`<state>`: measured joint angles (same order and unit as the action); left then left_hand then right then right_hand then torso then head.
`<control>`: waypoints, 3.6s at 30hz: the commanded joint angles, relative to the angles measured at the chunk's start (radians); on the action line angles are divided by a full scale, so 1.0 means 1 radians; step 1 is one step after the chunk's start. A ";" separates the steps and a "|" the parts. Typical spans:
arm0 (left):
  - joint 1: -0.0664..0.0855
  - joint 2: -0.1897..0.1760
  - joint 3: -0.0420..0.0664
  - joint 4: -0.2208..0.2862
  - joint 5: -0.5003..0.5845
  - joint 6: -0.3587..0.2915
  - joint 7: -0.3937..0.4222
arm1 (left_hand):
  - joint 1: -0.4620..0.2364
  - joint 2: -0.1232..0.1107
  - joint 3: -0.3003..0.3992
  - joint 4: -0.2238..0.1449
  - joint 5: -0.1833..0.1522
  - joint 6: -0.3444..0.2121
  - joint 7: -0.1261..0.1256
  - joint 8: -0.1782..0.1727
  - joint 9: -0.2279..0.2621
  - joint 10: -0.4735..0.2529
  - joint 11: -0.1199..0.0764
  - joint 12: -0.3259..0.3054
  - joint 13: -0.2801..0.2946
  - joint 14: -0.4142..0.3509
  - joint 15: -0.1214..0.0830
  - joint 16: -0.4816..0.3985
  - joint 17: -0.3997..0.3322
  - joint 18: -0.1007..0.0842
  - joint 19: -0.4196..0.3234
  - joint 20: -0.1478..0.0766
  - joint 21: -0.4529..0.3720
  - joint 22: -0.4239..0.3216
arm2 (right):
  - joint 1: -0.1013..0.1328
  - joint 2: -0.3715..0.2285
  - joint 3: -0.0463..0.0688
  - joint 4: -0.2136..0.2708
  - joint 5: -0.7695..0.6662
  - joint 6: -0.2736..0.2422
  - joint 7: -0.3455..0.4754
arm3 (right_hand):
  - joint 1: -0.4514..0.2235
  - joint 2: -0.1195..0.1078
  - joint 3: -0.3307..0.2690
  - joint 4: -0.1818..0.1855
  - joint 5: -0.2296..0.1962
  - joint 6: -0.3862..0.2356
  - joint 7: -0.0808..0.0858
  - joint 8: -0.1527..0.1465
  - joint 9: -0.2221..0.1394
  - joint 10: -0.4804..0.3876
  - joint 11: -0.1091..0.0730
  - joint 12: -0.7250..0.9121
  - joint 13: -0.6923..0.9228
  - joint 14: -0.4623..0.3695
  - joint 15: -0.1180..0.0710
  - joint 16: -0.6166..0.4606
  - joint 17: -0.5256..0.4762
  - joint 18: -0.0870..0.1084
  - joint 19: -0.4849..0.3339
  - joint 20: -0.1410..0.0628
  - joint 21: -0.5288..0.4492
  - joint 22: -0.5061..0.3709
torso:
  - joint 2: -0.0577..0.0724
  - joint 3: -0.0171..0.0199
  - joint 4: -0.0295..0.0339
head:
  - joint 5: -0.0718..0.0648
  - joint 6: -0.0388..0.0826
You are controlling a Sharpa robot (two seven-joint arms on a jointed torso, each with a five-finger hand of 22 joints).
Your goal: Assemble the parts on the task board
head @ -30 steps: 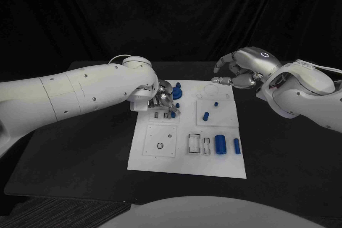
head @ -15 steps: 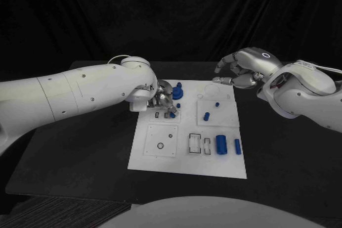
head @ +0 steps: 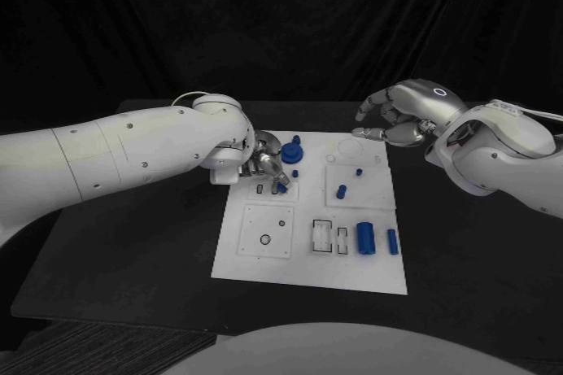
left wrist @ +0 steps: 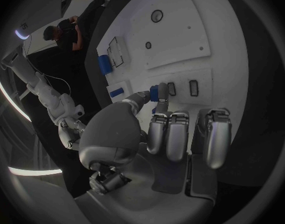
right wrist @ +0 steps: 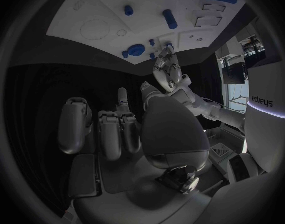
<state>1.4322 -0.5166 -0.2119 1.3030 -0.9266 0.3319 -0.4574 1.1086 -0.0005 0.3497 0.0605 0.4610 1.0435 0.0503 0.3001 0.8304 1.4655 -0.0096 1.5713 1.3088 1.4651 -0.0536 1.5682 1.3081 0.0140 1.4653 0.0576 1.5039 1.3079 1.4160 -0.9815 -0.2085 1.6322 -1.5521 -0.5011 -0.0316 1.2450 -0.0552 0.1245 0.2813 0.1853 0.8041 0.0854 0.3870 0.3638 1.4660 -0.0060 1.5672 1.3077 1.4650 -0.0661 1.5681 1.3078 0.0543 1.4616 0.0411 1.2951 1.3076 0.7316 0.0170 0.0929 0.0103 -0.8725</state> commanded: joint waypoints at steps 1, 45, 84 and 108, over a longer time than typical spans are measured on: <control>-0.001 -0.010 0.001 0.008 0.005 -0.033 0.019 | -0.009 -0.001 0.109 -0.104 0.003 -0.002 -0.005 0.005 0.002 0.105 -0.007 0.000 0.262 0.106 -0.005 0.003 0.263 0.015 0.011 -0.003 -0.005 0.182 | -0.003 -0.002 0.001 -0.001 -0.002 0.009 -0.019 | 0.008 0.003 0.000 -0.004 0.003 0.006 -0.001 0.005 0.001 0.105 -0.001 0.004 0.263 0.103 -0.003 -0.008 0.253 0.006 0.002 0.000 -0.006 0.183 | 0.000 0.0000 -0.0007 | 0.002 0.000; -0.002 -0.077 0.000 0.036 0.005 -0.051 -0.054 | -0.057 -0.006 0.150 -0.097 -0.015 0.017 -0.010 0.000 0.022 0.105 -0.011 0.000 0.262 0.106 -0.008 0.003 0.263 0.015 0.015 -0.005 -0.005 0.187 | -0.004 -0.001 0.001 -0.007 -0.002 0.033 -0.030 | 0.024 0.007 -0.001 -0.009 0.012 0.005 -0.002 0.005 0.002 0.105 -0.001 0.004 0.263 0.098 -0.002 -0.025 0.237 0.012 -0.010 0.002 -0.036 0.175 | 0.001 -0.0001 -0.0005 | 0.008 0.000; -0.009 -0.075 0.000 0.062 0.005 -0.082 -0.069 | -0.084 -0.011 0.178 -0.102 -0.014 0.044 -0.016 -0.021 0.007 0.105 -0.018 0.000 0.262 0.106 -0.015 0.003 0.263 0.015 0.018 -0.011 -0.006 0.188 | -0.017 0.002 0.001 -0.016 -0.002 0.034 -0.029 | 0.029 0.006 -0.002 -0.010 0.024 0.004 -0.001 0.005 0.001 0.105 -0.001 0.004 0.263 0.097 -0.002 -0.026 0.236 0.012 -0.012 0.002 -0.039 0.174 | 0.001 0.0004 -0.0013 | 0.012 0.000; -0.023 -0.060 0.000 0.055 0.005 -0.089 -0.047 | -0.092 -0.007 0.184 -0.100 -0.015 0.043 -0.014 -0.030 0.003 0.105 -0.017 0.000 0.262 0.106 -0.015 0.003 0.263 0.016 0.013 -0.012 -0.011 0.183 | -0.018 0.003 0.001 -0.019 -0.002 0.036 -0.031 | 0.030 0.006 -0.002 -0.010 0.026 0.004 -0.001 0.005 0.001 0.105 -0.001 0.004 0.263 0.097 -0.002 -0.026 0.236 0.012 -0.012 0.002 -0.040 0.174 | 0.000 0.0006 -0.0006 | 0.013 0.000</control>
<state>1.4121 -0.5788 -0.2114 1.3585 -0.9261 0.2488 -0.5252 1.0155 -0.0204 0.4657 0.0246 0.4448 1.0905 0.0427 0.2748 0.8333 1.4667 -0.0230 1.5713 1.3090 1.4651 -0.0607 1.5681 1.3074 0.0139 1.4653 0.0502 1.4981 1.3074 1.4007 -0.9787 -0.2085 1.6139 -1.5520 -0.4676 -0.0445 1.2645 -0.0459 0.1217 0.2784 0.2052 0.8041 0.0854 0.3869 0.3639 1.4660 -0.0059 1.5672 1.3078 1.4650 -0.0662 1.5480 1.3073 0.0543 1.4579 0.0448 1.2623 1.3075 0.7315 0.0174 0.0918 0.0227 -0.8725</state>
